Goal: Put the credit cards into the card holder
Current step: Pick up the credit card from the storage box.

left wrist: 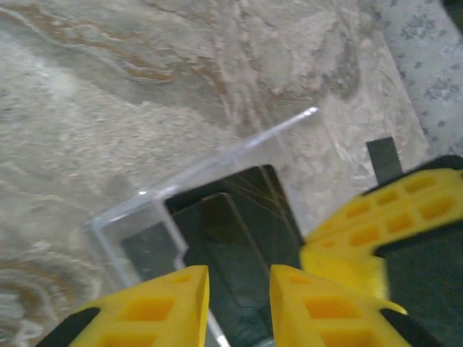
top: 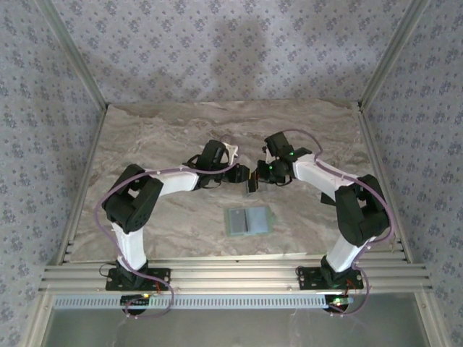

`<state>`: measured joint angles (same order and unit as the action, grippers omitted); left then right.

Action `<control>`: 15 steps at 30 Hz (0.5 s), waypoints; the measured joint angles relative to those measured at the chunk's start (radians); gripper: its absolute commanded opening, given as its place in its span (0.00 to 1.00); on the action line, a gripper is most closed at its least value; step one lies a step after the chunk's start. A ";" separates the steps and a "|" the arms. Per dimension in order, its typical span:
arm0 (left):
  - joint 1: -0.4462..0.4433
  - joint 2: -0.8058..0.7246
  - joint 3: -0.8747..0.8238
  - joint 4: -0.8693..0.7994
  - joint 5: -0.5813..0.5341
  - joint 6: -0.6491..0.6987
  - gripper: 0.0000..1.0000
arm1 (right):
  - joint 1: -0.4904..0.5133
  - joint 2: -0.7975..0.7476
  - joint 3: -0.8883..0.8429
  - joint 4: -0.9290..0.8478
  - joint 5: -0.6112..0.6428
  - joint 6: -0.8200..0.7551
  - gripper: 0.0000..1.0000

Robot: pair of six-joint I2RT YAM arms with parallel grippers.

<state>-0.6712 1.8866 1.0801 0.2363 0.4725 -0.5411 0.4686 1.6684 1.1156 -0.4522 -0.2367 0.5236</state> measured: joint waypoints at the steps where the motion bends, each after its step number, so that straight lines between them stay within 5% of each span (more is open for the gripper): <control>1: -0.006 0.000 0.001 -0.002 0.002 -0.002 0.11 | -0.003 -0.003 -0.003 0.000 0.000 0.000 0.00; 15: -0.010 0.078 0.034 0.011 0.068 -0.033 0.05 | -0.019 -0.006 -0.009 0.001 -0.014 0.003 0.00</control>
<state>-0.6807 1.9644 1.1141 0.2478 0.5404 -0.5743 0.4492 1.6619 1.1065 -0.4515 -0.2512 0.5266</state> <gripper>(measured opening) 0.053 0.066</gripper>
